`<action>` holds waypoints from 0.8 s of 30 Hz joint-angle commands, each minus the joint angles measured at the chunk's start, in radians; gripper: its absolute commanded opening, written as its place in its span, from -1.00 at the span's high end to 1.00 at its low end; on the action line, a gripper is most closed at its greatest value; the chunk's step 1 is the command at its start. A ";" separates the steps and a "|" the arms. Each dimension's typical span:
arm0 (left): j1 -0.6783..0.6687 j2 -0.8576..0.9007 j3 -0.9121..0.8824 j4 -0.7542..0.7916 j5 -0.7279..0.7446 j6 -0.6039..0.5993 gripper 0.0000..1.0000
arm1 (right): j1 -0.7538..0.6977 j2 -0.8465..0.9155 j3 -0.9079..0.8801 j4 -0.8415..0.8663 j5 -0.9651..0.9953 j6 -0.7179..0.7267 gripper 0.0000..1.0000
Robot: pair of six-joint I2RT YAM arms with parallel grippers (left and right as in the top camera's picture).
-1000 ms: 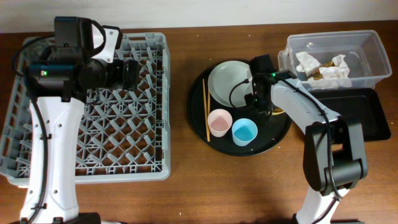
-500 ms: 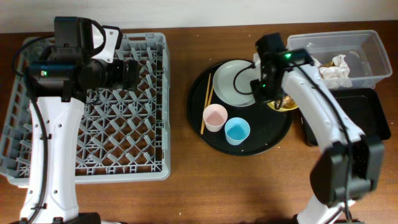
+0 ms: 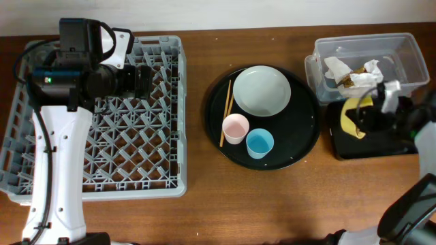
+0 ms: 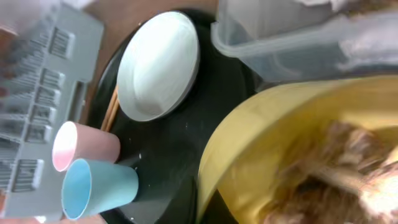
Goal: Sort waste into correct bins and load items into the dishwasher rack
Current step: 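Tip the yellow bowl's food scraps onto the black tray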
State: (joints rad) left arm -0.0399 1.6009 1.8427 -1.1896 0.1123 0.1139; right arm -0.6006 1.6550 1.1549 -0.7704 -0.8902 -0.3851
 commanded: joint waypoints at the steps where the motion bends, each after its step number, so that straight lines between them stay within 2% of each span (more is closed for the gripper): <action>1: -0.001 0.003 0.017 -0.002 -0.004 -0.008 -0.99 | -0.091 0.017 -0.079 0.093 -0.253 -0.056 0.92; 7: -0.001 0.003 0.017 -0.001 -0.004 -0.008 -0.99 | -0.217 0.173 -0.085 0.201 -0.636 -0.097 0.92; 15: -0.001 0.003 0.017 -0.001 -0.004 -0.008 -0.99 | -0.270 0.182 -0.085 0.224 -0.662 -0.046 0.92; 17: -0.001 0.003 0.017 -0.002 -0.004 -0.008 -0.99 | -0.270 0.179 -0.083 0.248 -0.661 0.025 0.92; 21: -0.001 0.003 0.017 -0.001 -0.004 -0.008 -0.99 | -0.311 0.182 -0.083 0.356 -0.662 0.350 0.92; 24: -0.001 0.003 0.017 -0.002 -0.004 -0.008 -0.99 | -0.318 0.182 -0.083 0.367 -0.661 0.436 0.92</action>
State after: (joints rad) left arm -0.0399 1.6009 1.8427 -1.1896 0.1123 0.1139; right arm -0.9154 1.8282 1.0710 -0.4107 -1.5208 -0.0368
